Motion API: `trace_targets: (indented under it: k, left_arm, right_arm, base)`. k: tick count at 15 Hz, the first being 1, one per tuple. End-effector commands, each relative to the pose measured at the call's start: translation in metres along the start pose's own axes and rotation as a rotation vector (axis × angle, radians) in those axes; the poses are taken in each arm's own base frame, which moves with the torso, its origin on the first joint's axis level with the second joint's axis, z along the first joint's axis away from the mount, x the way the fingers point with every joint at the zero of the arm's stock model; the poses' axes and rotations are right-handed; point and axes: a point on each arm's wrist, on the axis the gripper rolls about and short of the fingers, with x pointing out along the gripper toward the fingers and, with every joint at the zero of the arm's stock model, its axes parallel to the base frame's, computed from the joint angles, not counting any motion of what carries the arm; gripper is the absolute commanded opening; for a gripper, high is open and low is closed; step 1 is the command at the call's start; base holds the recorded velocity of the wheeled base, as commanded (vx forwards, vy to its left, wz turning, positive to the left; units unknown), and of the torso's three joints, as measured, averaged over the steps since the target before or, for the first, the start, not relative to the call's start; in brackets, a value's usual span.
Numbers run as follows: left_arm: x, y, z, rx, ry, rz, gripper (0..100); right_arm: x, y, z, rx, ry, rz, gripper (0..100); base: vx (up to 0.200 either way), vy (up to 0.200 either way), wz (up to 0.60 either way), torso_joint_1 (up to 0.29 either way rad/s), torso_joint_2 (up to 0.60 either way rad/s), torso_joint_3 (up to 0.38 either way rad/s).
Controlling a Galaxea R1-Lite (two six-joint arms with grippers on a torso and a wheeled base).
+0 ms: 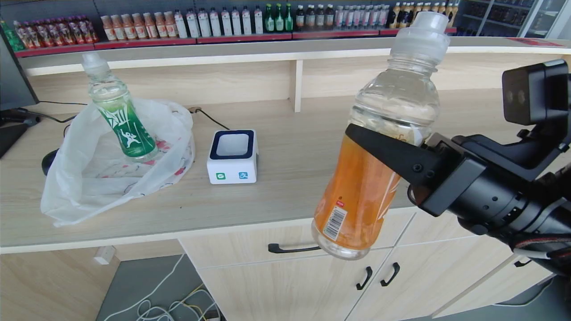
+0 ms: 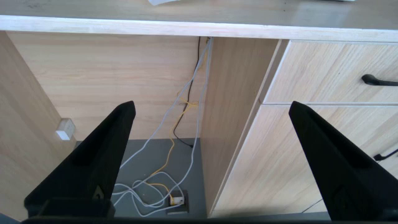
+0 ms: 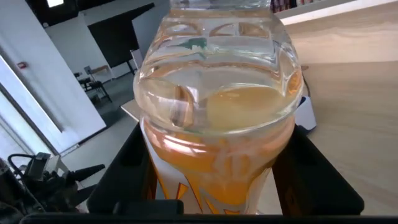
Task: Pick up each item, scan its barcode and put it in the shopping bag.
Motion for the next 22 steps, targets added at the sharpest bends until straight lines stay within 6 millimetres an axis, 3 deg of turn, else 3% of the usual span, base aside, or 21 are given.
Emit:
trace_targets:
  k: [1,11,16,22]
  left_arm:
    - [0.0,0.0,0.0,-0.001,0.0,0.001,100]
    - [0.0,0.0,0.0,-0.001,0.0,0.001,100]
    - [0.0,0.0,0.0,-0.001,0.0,-0.001,100]
    - [0.0,0.0,0.0,-0.002,0.0,0.001,100]
  right_arm:
    - [0.003,-0.004,0.001,-0.031,-0.024,-0.068,0]
    - [-0.014,-0.022,0.02,-0.258,-0.149,-0.514,0]
    - [-0.024,-0.025,0.01,-0.287,-0.111,-0.562,0]
    - [-0.04,-0.028,0.001,-0.302,-0.083,-0.599,0]
  base:
    - [0.0,0.0,0.0,0.0,0.0,0.0]
    - [0.0,0.0,0.0,0.0,0.0,0.0]
    - [0.0,0.0,0.0,0.0,0.0,0.0]
    - [0.0,0.2,0.0,-0.001,0.0,0.005]
